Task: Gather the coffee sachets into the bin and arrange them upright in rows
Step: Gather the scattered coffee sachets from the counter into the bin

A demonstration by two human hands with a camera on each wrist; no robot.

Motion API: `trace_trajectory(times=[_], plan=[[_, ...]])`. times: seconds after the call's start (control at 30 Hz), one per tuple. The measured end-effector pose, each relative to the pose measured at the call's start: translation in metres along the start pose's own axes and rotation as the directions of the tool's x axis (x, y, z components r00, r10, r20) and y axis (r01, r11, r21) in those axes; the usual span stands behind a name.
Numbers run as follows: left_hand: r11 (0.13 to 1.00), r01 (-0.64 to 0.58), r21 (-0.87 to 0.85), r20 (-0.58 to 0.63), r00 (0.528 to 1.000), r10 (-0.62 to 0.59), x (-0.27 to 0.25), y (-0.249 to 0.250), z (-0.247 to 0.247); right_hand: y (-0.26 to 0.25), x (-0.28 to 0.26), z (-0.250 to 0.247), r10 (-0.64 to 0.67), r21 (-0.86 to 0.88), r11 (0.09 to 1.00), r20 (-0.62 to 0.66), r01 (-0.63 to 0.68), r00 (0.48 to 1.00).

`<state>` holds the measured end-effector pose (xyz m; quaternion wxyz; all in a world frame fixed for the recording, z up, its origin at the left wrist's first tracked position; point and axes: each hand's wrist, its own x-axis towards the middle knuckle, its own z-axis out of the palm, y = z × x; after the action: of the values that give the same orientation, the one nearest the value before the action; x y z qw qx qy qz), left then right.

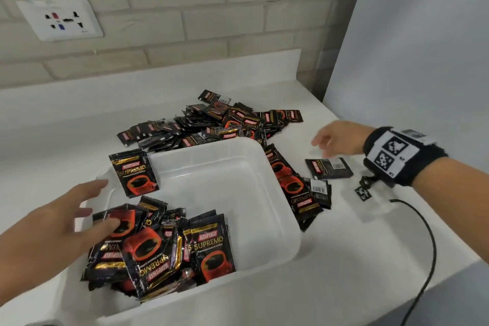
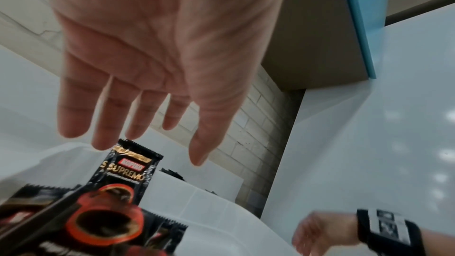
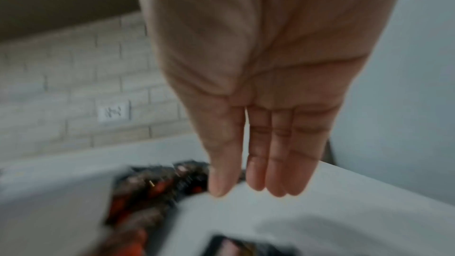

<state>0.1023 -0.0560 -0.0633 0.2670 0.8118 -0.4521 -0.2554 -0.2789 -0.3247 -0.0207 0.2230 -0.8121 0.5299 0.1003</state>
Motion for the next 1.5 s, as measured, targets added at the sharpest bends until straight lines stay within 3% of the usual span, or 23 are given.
trace_trajectory(times=[0.13,0.33,0.43,0.53,0.63,0.73,0.8,0.9,0.97,1.13,1.27,1.37,1.5], plan=[[0.998,-0.054,0.017,0.020,0.998,0.054,-0.016,0.057,-0.001,0.033,0.004,0.026,0.040,-0.024,0.999,0.091,-0.038,0.995],[0.990,-0.133,0.055,0.042,0.990,0.131,-0.019,0.079,0.006,0.053,0.008,0.035,0.036,-0.024,0.999,-0.009,-0.036,0.999],[0.988,-0.143,0.050,0.029,0.989,0.142,-0.019,0.076,0.008,0.046,0.000,0.026,-0.011,0.153,0.988,-0.074,0.022,0.997],[0.991,-0.133,0.031,0.051,0.990,0.131,-0.015,0.068,0.008,0.018,-0.017,0.029,-0.166,0.287,0.947,0.045,0.146,0.985],[0.986,-0.165,0.020,0.043,0.985,0.164,-0.015,0.067,0.009,-0.003,-0.018,0.049,-0.236,0.178,0.963,0.187,0.203,0.954],[0.984,-0.178,0.020,0.033,0.984,0.177,-0.016,0.071,0.011,-0.012,-0.018,0.068,-0.171,-0.065,0.981,0.159,0.183,0.972],[0.985,-0.170,0.016,0.032,0.985,0.170,-0.015,0.073,0.012,-0.017,-0.022,0.075,-0.134,-0.127,0.981,0.097,0.146,0.986],[0.987,-0.158,0.000,0.051,0.986,0.158,-0.014,0.076,0.014,-0.018,-0.027,0.077,-0.041,-0.074,0.996,0.066,0.045,0.997],[0.984,-0.180,-0.013,0.076,0.981,0.180,-0.013,0.082,0.017,-0.014,-0.028,0.076,0.000,0.088,0.996,0.070,-0.006,0.998],[0.970,-0.231,-0.072,0.148,0.960,0.239,-0.010,0.110,0.035,0.002,-0.030,0.064,-0.003,0.422,0.907,0.048,-0.017,0.999],[0.955,-0.266,-0.131,0.212,0.934,0.289,-0.006,0.142,0.060,0.015,-0.034,0.047,-0.007,0.653,0.757,-0.006,0.009,1.000],[0.947,-0.225,-0.228,0.268,0.921,0.283,-0.002,0.170,0.086,0.018,-0.040,0.040,-0.070,0.710,0.698,-0.062,0.093,0.996],[0.924,-0.098,-0.369,0.361,0.901,0.240,0.005,0.202,0.119,0.008,-0.052,0.036,-0.082,0.851,0.483,-0.191,0.207,0.978]])
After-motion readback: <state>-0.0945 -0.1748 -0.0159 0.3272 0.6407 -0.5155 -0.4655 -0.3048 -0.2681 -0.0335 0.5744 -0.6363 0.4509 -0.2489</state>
